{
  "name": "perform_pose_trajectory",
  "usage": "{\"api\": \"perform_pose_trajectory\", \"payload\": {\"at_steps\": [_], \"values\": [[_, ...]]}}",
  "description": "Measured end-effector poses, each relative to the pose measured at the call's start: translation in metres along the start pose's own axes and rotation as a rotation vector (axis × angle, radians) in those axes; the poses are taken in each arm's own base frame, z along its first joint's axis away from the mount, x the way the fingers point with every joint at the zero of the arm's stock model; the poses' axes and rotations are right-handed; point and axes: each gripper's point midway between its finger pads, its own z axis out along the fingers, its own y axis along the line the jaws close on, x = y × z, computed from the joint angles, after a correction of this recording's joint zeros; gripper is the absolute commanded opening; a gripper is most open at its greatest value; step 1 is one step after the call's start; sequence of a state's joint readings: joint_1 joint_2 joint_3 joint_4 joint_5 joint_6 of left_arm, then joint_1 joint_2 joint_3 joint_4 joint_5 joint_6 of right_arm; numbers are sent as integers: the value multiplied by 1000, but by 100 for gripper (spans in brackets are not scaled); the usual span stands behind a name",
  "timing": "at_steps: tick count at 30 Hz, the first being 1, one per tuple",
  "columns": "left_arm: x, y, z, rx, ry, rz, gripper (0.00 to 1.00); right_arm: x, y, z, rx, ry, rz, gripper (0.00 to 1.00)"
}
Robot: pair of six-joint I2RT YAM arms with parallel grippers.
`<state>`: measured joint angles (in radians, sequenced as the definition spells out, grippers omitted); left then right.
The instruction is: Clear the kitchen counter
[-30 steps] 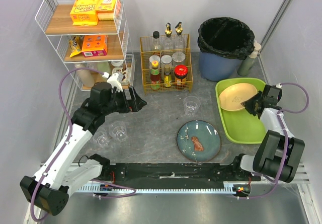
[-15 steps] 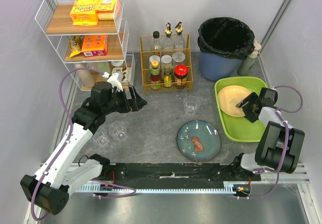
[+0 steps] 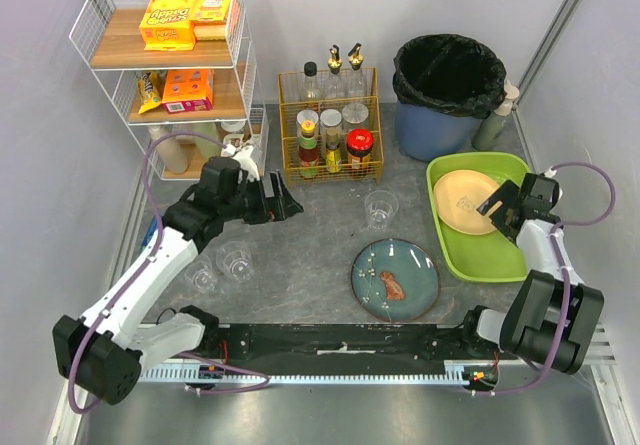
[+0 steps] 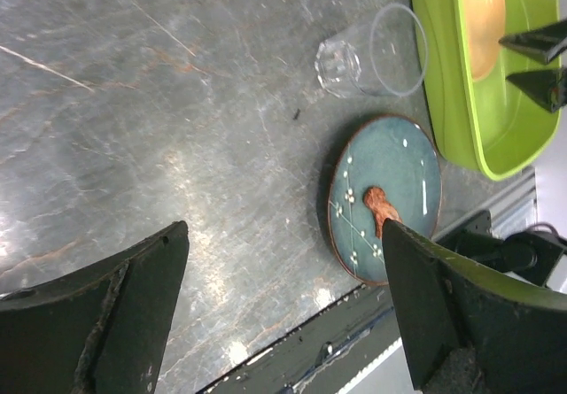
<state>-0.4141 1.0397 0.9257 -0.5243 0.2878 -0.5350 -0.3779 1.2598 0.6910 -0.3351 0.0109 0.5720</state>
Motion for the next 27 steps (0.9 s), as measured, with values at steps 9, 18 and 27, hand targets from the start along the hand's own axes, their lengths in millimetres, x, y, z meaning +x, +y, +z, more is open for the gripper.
{"api": "perform_pose_trajectory", "payload": {"at_steps": [9, 18, 27], "values": [[57, -36, 30, 93, 173, 66, 89, -31, 14, -53, -66, -125, -47, 88], [134, -25, 65, 79, 335, 10, 82, -48, 61, -122, -353, -266, -86, 88], [175, -37, 102, 126, 372, -62, 72, -38, 76, -126, -443, -204, -95, 88]]}}
